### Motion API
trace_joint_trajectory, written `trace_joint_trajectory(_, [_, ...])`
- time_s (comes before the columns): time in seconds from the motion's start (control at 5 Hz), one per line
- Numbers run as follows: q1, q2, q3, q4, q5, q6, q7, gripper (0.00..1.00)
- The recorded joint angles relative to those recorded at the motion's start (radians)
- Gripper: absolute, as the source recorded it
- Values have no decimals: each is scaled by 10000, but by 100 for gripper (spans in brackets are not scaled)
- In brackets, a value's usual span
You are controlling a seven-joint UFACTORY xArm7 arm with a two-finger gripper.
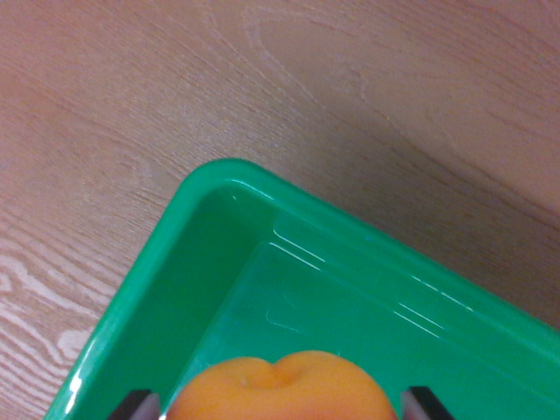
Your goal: Pick fruit
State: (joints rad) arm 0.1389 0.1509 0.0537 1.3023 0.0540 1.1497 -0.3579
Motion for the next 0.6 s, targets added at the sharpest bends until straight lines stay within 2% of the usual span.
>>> trace_joint_trajectory(0.2, [-6, -178, 1, 254, -4, 431, 19, 100])
trace_joint_trajectory(0.4, [-6, -178, 1, 254, -4, 431, 19, 100])
trace_joint_trajectory(0.6, [-11, -348, 2, 496, -8, 844, 37, 100])
